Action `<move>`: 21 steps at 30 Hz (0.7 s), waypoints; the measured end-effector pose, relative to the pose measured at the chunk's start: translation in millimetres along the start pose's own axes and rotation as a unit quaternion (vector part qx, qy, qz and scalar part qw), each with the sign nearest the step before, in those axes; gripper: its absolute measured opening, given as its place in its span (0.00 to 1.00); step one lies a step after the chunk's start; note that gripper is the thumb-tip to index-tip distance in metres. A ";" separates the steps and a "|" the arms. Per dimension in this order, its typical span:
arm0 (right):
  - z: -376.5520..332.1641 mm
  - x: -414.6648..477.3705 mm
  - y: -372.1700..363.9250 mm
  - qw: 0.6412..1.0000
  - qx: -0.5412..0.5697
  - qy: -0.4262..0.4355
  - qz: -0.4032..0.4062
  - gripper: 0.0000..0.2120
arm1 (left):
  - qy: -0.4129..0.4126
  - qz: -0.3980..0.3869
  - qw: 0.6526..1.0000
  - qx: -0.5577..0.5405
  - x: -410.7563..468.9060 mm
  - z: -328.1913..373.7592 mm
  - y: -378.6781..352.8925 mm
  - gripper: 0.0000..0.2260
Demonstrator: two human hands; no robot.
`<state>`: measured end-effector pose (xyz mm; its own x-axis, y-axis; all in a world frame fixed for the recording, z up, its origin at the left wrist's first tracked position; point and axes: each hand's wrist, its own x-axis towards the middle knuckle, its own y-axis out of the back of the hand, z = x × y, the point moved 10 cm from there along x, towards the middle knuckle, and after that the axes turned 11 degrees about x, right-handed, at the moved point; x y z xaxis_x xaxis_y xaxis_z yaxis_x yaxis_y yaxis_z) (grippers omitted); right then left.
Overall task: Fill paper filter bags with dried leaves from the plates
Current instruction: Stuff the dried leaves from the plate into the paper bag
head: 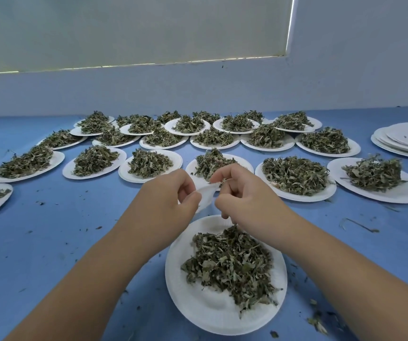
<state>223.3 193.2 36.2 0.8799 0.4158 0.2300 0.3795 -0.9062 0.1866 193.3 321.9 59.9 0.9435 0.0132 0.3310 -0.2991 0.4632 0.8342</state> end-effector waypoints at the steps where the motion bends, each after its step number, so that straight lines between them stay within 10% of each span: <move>1: 0.6 0.3 -1.9 1.000 -0.004 -0.002 -0.001 0.14 | -0.012 0.001 1.000 0.005 -1.3 4.2 0.3 0.08; 12: 1.5 3.1 -3.0 0.998 -0.058 -0.004 0.033 0.15 | 0.005 0.101 0.992 0.079 -8.5 12.2 24.6 0.06; 21: 0.7 1.1 -3.7 0.996 -0.083 -0.001 0.036 0.16 | 0.020 0.010 0.977 0.211 -9.0 1.2 21.9 0.05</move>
<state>223.0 197.0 35.1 0.9036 0.3497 0.2473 0.2627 -0.9085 0.3249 178.1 330.8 75.7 0.9390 0.0574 0.3391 -0.3421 0.0553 0.9380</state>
